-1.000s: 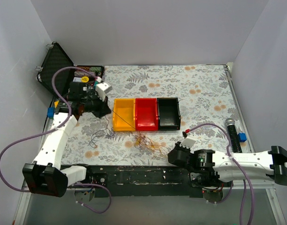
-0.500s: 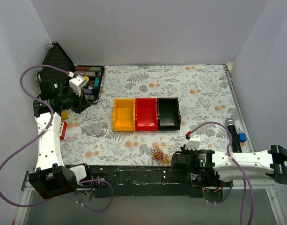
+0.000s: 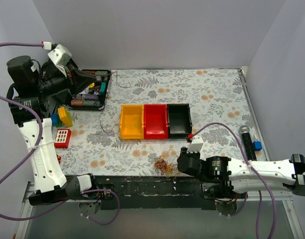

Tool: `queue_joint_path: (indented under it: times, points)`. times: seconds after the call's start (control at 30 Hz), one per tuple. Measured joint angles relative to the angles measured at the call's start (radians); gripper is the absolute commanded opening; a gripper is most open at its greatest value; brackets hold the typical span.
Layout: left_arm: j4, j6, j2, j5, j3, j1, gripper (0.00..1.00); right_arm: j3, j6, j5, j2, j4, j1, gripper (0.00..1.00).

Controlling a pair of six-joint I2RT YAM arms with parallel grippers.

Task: Untangle the cables

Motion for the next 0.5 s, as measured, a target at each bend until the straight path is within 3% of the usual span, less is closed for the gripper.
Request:
queue_joint_path:
  times: [0.5]
  points:
    - [0.675,-0.642,-0.001,0.116,0.043,-0.002,0.0,0.01,-0.031,0.013,-0.026,0.018,0.0,0.38]
